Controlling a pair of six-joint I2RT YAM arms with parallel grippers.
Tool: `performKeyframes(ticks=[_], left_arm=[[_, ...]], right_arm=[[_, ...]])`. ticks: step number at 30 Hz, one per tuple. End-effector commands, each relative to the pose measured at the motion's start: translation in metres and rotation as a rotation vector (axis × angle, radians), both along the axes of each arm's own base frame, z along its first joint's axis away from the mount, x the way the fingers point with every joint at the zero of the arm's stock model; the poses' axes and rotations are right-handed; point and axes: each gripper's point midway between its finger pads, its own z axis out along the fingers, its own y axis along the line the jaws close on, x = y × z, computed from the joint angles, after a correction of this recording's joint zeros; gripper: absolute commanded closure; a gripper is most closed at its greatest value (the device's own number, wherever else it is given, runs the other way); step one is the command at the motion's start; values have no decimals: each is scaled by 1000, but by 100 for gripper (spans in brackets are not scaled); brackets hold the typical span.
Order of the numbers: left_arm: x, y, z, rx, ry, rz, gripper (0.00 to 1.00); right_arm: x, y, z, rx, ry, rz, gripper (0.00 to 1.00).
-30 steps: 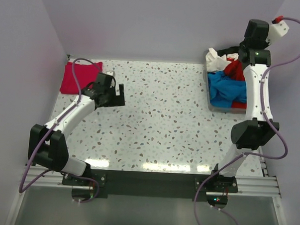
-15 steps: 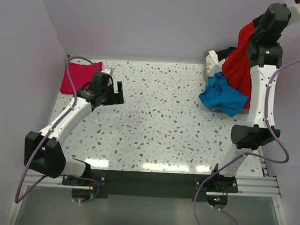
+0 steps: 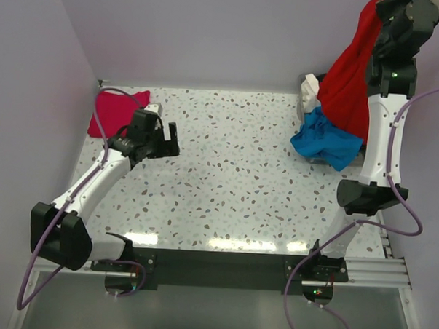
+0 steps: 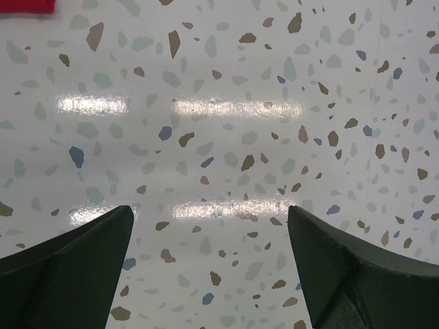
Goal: Fold and stack the t-shirts
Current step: Move the tshirt to the center of the board
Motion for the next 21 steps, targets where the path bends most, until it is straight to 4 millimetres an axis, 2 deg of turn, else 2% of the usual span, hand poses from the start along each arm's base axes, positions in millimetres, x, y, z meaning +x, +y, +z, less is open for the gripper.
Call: performKeyframes(ticks=[1, 2, 5, 12, 13, 15, 16, 19, 21], left_arm=[[5, 0, 16, -31, -64, 20, 0], [6, 1, 17, -30, -69, 22, 0], [5, 1, 19, -29, -77, 24, 0], [7, 1, 25, -40, -108, 27, 0], [8, 0, 27, -43, -111, 24, 0], [11, -1, 32, -48, -126, 24, 0], [11, -1, 34, -50, -132, 24, 0], [15, -1, 40, -48, -148, 27, 0], [17, 0, 43, -45, -157, 28, 0]], right_arm=[[-51, 45, 91, 7, -314, 248, 100], [-52, 59, 96, 8, -334, 333, 100], [-68, 83, 112, -6, -399, 465, 100], [-105, 119, 141, -20, -512, 649, 100], [-112, 140, 143, -13, -522, 706, 100], [-120, 158, 146, -24, -531, 753, 100], [-129, 176, 149, -32, -542, 796, 100], [-149, 207, 154, -49, -569, 874, 100], [-151, 216, 153, -38, -567, 905, 100]])
